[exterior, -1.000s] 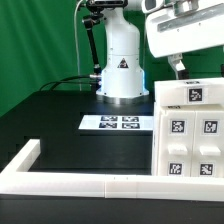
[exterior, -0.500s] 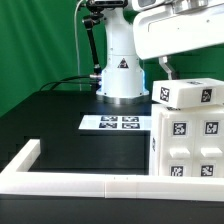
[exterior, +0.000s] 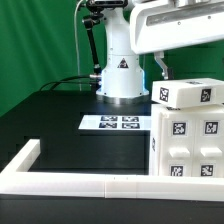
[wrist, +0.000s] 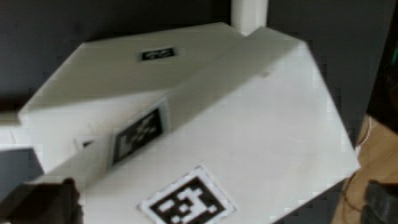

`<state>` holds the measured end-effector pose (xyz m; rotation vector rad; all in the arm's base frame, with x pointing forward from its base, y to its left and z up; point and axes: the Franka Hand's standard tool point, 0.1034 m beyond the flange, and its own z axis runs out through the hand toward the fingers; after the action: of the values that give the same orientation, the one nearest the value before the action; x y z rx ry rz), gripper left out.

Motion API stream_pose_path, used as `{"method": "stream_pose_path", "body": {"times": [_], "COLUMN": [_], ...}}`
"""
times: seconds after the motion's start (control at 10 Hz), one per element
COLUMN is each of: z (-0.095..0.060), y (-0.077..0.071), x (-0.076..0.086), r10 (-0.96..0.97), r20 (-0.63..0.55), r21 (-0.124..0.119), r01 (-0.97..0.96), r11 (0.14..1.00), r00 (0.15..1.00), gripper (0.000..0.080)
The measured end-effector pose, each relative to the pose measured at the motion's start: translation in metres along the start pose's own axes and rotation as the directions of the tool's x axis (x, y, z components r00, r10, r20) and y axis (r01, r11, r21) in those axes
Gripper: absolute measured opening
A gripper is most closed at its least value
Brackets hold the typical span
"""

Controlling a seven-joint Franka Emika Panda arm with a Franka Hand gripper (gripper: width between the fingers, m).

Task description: Assemble cabinet

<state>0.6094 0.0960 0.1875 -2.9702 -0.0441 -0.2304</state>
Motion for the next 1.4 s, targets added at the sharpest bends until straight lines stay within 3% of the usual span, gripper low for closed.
{"method": "stream_pose_path", "body": {"times": [0.3,0.7,1.1,1.4], "z": [0.001,0.001,0.005,0.008], "y": [0.003,0.008,0.018,0.019], "x": [0.013,0.013,0.011,0.014], "r10": [-0.3,-0.527,-0.896,-0.953], "r20": [0.003,0.019,0.118,0.181], "r21": [-0.037,-0.047,-0.038,-0.017], "r01": [0.3,0.527,0.903,0.969], "r11": [0.953,0.848,0.428,0.246], "r00": [0.954,0.85,0.429,0.244], "gripper": [0.0797,0.0797,0.0797,0.0797]}}
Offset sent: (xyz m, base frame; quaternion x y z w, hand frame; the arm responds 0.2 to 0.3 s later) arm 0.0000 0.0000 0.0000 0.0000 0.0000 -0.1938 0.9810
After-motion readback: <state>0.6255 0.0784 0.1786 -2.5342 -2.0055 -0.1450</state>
